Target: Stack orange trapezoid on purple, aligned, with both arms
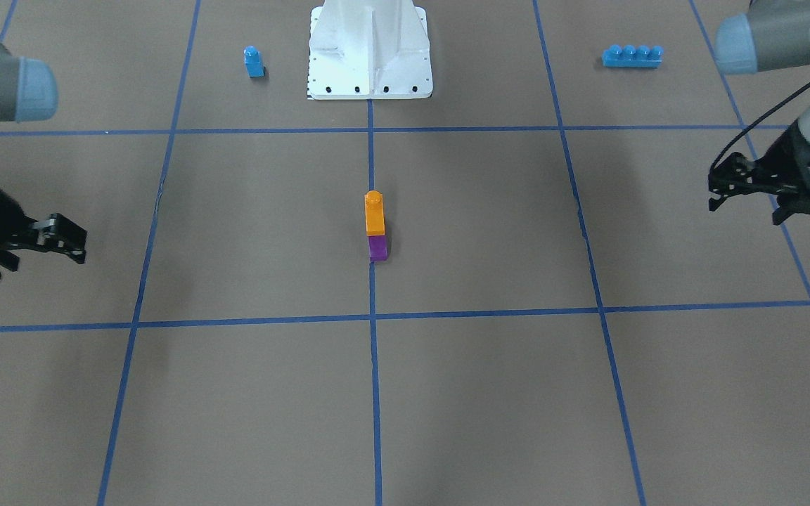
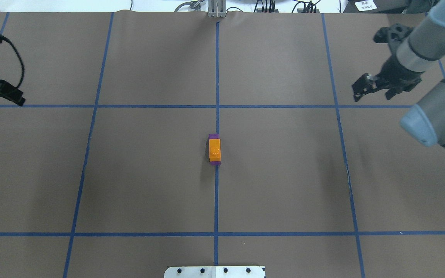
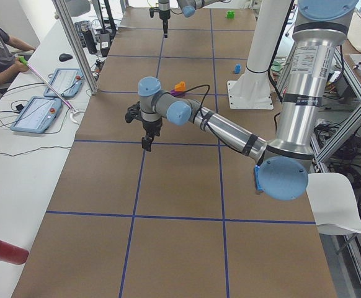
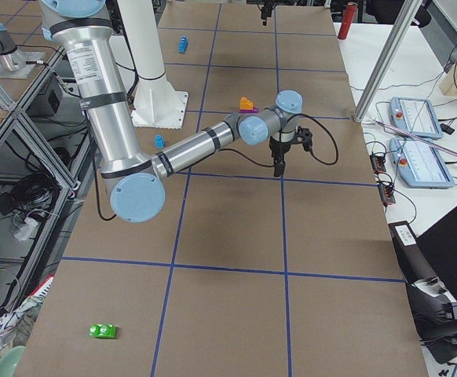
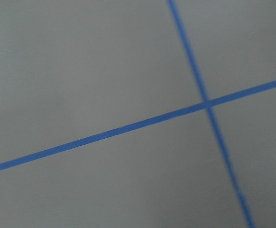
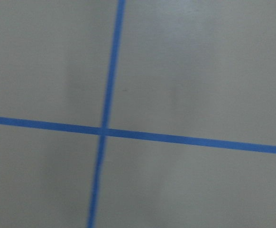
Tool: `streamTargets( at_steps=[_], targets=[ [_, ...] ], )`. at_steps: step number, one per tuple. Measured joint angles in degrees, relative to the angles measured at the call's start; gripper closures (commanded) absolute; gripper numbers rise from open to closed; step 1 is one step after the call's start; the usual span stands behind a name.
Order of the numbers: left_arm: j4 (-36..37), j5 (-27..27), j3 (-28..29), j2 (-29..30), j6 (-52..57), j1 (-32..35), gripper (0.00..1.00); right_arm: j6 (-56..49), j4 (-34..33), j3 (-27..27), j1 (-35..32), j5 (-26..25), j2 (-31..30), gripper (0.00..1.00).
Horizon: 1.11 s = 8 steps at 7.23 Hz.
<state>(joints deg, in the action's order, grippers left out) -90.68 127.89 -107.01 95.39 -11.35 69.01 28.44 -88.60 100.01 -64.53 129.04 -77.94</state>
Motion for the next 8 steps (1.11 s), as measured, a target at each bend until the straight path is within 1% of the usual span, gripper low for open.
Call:
streamTargets(
  at_steps=[2, 3, 4, 6, 8],
  targets=[
    [0.0, 1.7, 2.7, -3.2, 6.3, 5.6, 0.00, -12.4, 0.3, -0.3, -9.6, 2.4, -7.5, 0.00],
    [0.0, 3.5, 4.8, -4.0, 8.9, 8.4, 0.00, -17.4, 0.0, -0.7, -13.4, 3.0, -9.6, 0.00],
    [0.0, 4.9, 6.8, -4.8, 12.4, 11.1, 0.00, -20.1, -0.1, -1.4, -15.7, 3.3, -10.7, 0.00],
    [0.1, 5.4, 8.9, -5.4, 15.9, 13.7, 0.00, -23.3, -0.3, -2.9, -17.6, 3.5, -11.3, 0.00],
    [0.1, 5.1, 10.1, -5.7, 15.9, 14.2, 0.00, -24.8, -0.3, -3.4, -18.0, 3.3, -11.7, 0.00]
  ],
)
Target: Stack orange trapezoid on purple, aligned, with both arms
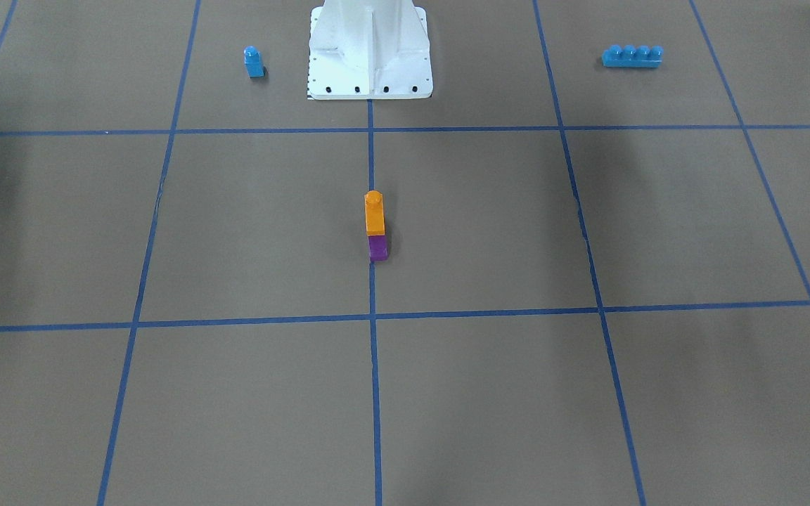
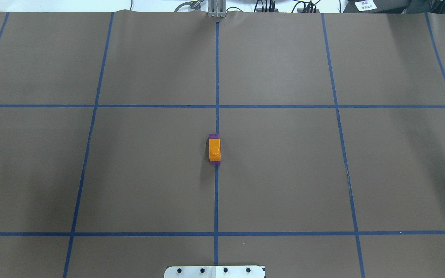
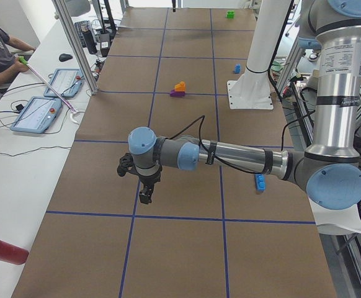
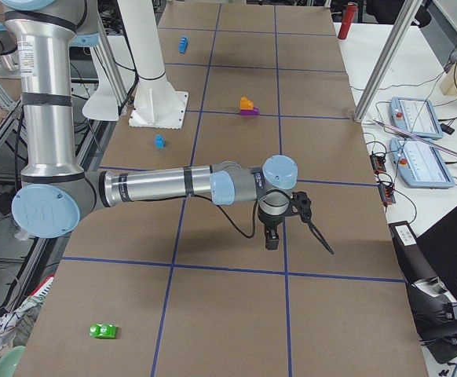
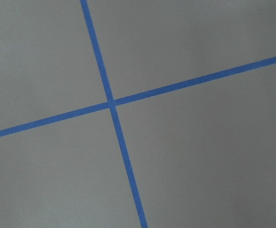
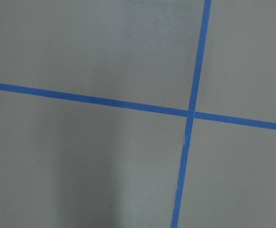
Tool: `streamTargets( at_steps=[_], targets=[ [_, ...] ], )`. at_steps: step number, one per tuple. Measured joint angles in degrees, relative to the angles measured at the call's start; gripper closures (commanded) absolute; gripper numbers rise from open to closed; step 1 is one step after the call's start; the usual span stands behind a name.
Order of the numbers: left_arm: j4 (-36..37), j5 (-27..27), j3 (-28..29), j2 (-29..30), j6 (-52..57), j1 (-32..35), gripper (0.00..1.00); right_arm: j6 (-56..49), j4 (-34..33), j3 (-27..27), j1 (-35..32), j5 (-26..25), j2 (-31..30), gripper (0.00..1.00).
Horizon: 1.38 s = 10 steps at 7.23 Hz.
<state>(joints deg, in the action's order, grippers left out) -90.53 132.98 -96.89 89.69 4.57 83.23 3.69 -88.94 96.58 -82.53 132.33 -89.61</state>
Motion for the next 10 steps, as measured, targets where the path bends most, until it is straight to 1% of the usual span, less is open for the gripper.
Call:
streamTargets(
  at_steps=[3, 10],
  targets=[
    [-0.2, 0.0, 0.3, -0.2, -4.0, 0.6, 0.00, 0.4, 0.0, -0.1, 0.0, -0.4, -0.1, 0.00],
    [-0.1, -1.3, 0.6, -1.6, -4.9, 0.6, 0.00, 0.5, 0.6, -1.8, 0.1, 0.0, -1.2, 0.00]
  ],
)
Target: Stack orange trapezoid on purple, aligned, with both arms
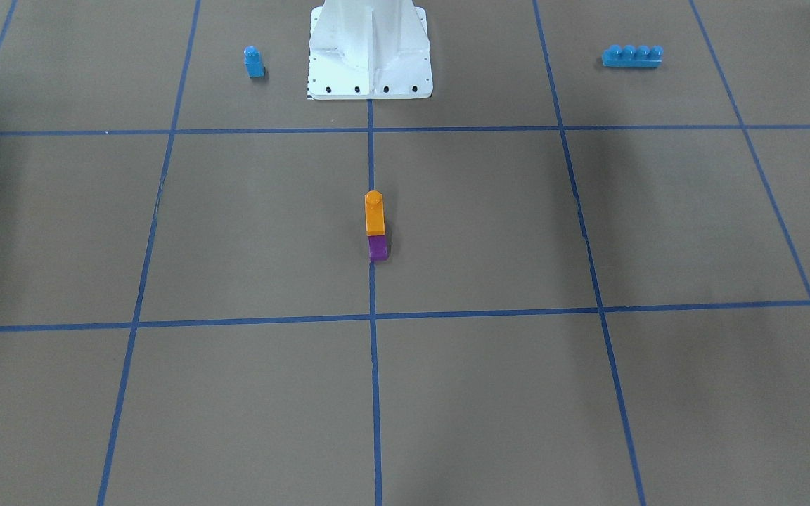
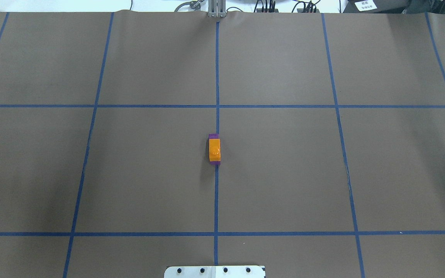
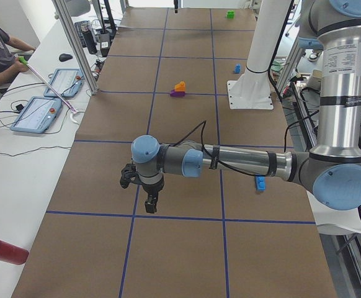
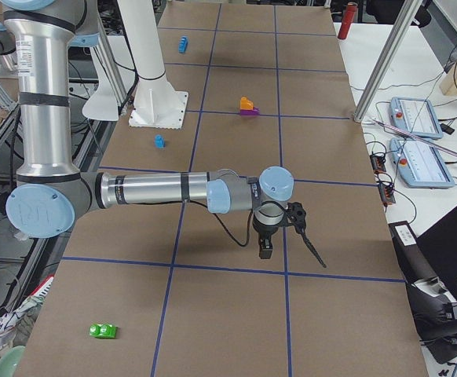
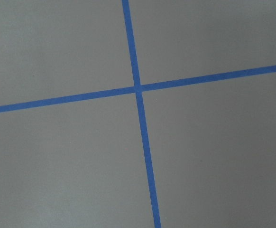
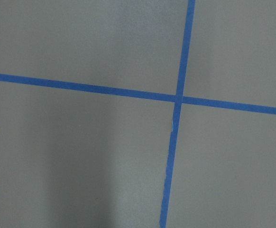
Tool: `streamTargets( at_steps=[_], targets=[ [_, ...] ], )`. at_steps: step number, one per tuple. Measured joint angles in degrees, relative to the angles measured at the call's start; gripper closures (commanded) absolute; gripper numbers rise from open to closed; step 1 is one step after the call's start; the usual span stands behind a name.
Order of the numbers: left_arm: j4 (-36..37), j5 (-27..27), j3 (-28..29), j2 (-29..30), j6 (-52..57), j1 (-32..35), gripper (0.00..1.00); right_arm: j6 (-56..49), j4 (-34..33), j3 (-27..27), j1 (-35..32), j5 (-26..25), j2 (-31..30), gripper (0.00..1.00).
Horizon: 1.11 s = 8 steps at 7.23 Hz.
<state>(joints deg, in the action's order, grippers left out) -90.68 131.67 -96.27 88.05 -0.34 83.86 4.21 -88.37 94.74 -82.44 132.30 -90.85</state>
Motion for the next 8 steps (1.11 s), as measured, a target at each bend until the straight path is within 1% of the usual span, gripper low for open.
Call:
streamTargets(
  at_steps=[8],
  targets=[
    [0.0, 0.0, -0.9, -0.9, 0.1, 0.0, 0.00, 0.0, -0.2, -0.9, 0.0, 0.2, 0.0, 0.00]
  ],
)
